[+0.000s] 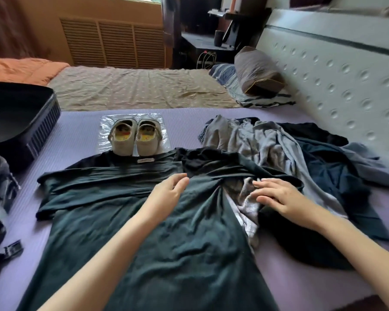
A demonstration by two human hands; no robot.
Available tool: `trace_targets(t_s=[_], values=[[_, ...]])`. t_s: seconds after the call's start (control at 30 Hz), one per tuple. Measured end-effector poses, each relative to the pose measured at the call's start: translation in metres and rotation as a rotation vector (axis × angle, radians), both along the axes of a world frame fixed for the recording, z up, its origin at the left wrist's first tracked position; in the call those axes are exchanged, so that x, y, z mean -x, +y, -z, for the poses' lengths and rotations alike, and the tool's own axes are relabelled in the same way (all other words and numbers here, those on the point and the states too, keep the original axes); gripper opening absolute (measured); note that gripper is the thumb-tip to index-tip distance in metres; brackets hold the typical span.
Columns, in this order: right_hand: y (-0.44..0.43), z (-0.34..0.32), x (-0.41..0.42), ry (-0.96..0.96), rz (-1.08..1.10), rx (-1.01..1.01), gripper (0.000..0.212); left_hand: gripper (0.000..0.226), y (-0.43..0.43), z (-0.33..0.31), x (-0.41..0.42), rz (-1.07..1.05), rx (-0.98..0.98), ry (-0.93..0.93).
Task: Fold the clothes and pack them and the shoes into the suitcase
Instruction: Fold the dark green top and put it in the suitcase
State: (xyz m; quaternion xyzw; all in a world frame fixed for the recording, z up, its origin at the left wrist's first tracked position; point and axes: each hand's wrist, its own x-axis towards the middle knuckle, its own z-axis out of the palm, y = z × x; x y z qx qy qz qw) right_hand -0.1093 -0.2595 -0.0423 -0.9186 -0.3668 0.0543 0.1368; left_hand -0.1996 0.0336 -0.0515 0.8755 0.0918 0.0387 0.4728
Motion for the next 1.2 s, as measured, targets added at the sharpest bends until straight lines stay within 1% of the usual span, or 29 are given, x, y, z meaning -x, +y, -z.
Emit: trace_targets(t_s=[0.07,0.1,0.2,0.3,0.37,0.4,0.47,0.53,0.6,0.67,0.73,0.83,0.9,0.93,1.0,1.07,1.1,1.13,1.2], values=[[-0.025,-0.003,-0.001,-0.054,-0.010,0.081,0.044,0.033,-0.019,-0.006,-0.001,0.060,0.006,0.001],[-0.034,-0.002,-0.002,-0.079,-0.031,0.117,0.035,0.031,-0.026,-0.006,0.000,0.074,0.013,0.011],[-0.046,-0.001,-0.006,-0.160,-0.022,0.149,0.038,0.028,-0.038,0.002,0.008,0.111,0.040,0.055],[-0.045,-0.002,-0.007,-0.211,0.028,0.098,0.020,0.024,-0.041,0.014,0.019,0.107,0.093,0.069],[-0.037,-0.001,-0.005,-0.237,0.032,0.001,0.009,0.022,-0.044,0.016,0.025,0.081,0.227,0.062],[-0.028,-0.003,-0.001,-0.234,0.034,-0.069,0.008,0.022,-0.047,0.013,0.026,0.069,0.298,0.051],[-0.005,-0.011,0.008,-0.188,0.065,-0.245,0.015,0.023,-0.053,0.006,0.026,0.067,0.419,0.003],[0.024,-0.021,0.017,-0.166,0.074,-0.389,0.016,0.028,-0.060,-0.002,0.026,0.114,0.550,-0.025],[0.055,-0.027,0.026,-0.144,0.047,-0.485,0.011,0.027,-0.064,-0.005,0.028,0.144,0.653,-0.035],[0.084,-0.029,0.036,-0.120,-0.011,-0.529,0.011,0.017,-0.059,0.001,0.031,0.107,0.663,-0.063],[0.103,-0.021,0.040,-0.129,-0.071,-0.506,0.017,0.006,-0.046,0.008,0.035,-0.023,0.692,-0.075],[0.109,0.001,0.042,-0.117,-0.098,-0.462,0.027,0.004,-0.012,0.024,0.047,-0.260,0.748,-0.019],[0.101,0.017,0.041,-0.088,-0.075,-0.412,0.035,0.020,0.016,0.036,0.056,-0.408,0.739,-0.008],[0.096,0.026,0.040,-0.121,-0.079,-0.347,0.041,0.026,0.030,0.041,0.061,-0.471,0.735,-0.013],[0.088,0.041,0.036,-0.220,-0.133,-0.195,0.052,0.029,0.056,0.046,0.071,-0.548,0.752,-0.014],[0.087,0.049,0.032,-0.234,-0.163,-0.125,0.053,0.035,0.075,0.049,0.078,-0.614,0.811,-0.012],[0.089,0.051,0.030,-0.224,-0.153,-0.126,0.054,0.039,0.081,0.051,0.082,-0.639,0.794,-0.012],[0.092,0.054,0.029,-0.213,-0.133,-0.136,0.054,0.043,0.086,0.055,0.086,-0.652,0.661,-0.001],[0.100,0.058,0.026,-0.213,-0.120,-0.136,0.048,0.055,0.091,0.063,0.094,-0.608,0.167,0.013]])
